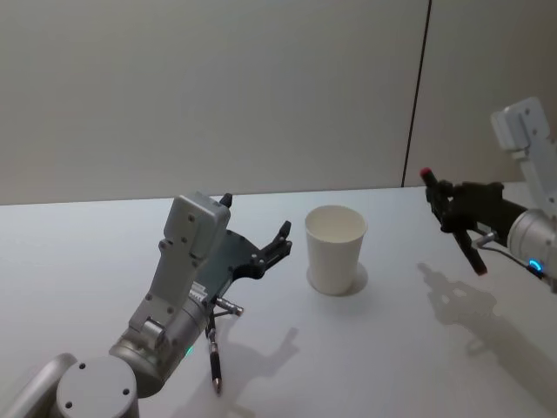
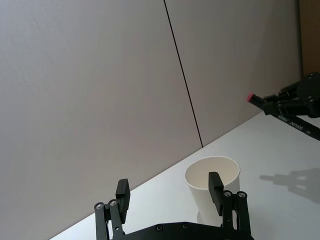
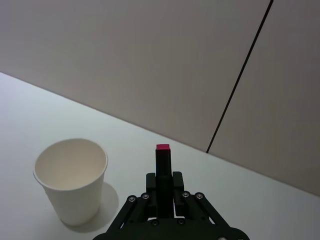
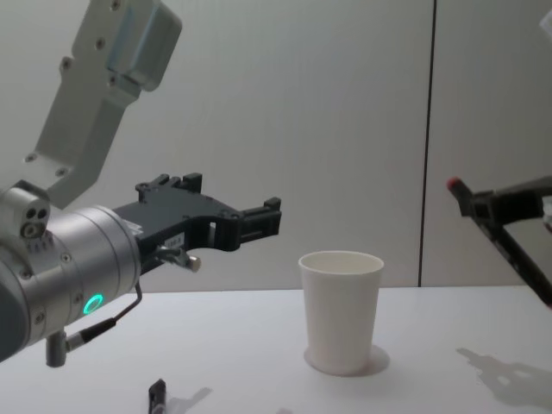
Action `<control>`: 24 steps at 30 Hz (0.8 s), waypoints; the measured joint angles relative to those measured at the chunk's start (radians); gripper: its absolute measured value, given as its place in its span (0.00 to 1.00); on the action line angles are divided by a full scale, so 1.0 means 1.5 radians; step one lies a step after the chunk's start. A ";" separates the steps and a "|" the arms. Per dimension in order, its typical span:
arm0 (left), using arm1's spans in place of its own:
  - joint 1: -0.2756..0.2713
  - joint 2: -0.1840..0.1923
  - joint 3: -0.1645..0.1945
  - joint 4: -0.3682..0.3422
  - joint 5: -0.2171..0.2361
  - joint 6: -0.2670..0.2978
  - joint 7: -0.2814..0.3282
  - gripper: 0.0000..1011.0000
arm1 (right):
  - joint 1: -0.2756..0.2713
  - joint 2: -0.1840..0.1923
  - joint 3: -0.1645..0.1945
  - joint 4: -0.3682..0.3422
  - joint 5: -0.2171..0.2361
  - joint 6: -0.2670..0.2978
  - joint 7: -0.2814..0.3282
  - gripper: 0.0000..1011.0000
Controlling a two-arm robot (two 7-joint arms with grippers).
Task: Place the pen into the pen holder.
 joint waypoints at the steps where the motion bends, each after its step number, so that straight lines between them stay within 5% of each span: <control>1: 0.000 0.000 0.000 0.000 0.000 0.000 0.000 0.99 | -0.003 0.001 0.000 -0.003 0.000 -0.019 -0.002 0.17; 14: 0.000 0.000 0.000 0.000 0.000 0.000 0.000 0.99 | -0.017 -0.001 -0.005 -0.008 -0.009 -0.164 -0.014 0.17; 24: 0.000 0.000 0.000 0.000 0.000 0.000 0.000 0.99 | -0.010 -0.015 -0.012 0.030 -0.014 -0.316 -0.018 0.17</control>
